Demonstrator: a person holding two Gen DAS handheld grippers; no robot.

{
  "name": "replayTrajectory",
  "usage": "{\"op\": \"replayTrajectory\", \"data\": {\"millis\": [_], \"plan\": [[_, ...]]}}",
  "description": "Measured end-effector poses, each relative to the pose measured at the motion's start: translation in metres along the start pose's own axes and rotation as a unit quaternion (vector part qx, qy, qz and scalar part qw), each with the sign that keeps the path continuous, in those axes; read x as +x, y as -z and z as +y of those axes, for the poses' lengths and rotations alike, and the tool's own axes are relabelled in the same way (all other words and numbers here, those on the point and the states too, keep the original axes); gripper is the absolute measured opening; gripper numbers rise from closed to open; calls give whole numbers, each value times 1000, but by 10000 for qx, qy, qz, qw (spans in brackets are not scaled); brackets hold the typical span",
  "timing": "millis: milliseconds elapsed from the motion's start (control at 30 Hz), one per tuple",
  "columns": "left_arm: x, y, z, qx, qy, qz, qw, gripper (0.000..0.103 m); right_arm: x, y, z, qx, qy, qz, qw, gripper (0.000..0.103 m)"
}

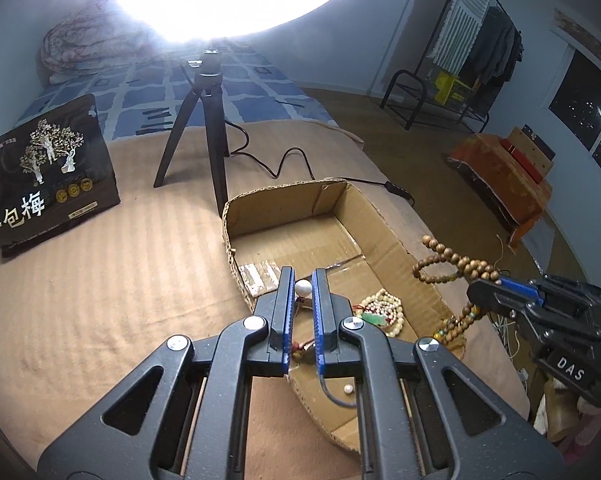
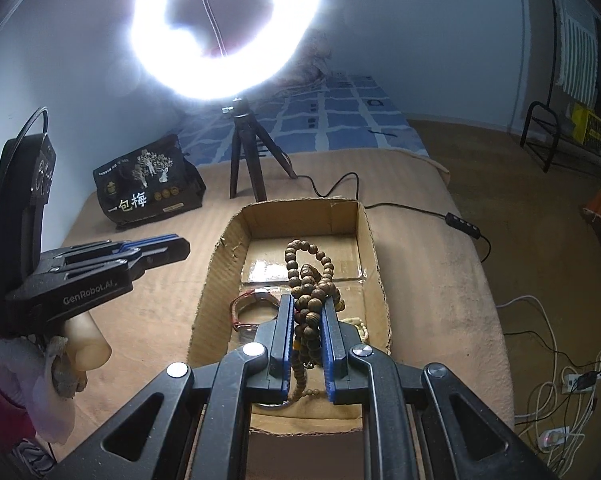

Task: Organize jewelry
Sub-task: 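Open both tools to release the pearl and mala into the box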

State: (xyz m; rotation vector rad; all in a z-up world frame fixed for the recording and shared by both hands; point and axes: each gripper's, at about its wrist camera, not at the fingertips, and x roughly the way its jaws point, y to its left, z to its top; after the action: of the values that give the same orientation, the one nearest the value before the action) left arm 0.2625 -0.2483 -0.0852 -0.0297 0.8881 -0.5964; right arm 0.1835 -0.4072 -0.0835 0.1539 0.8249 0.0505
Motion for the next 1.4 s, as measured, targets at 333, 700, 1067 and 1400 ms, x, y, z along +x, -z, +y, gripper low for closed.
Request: {"op": "replayTrajectory", "data": {"millis": [333,700,1067,1400], "plan": [[19,-6,1,14,-55,39,10000,7,16,0,0,-33,18,122,9999,10],[27,-10,2,0,-52,57,10000,7,25,3,-4,19,-13,234,9997,11],[27,-10,-1,40,-152,44,9999,7,25,4,0,-94,86,183,9998,40],[25,-9,-1,23,-298,-34,9995,57,22,4,2,-153,368,46,9992,87]]}}
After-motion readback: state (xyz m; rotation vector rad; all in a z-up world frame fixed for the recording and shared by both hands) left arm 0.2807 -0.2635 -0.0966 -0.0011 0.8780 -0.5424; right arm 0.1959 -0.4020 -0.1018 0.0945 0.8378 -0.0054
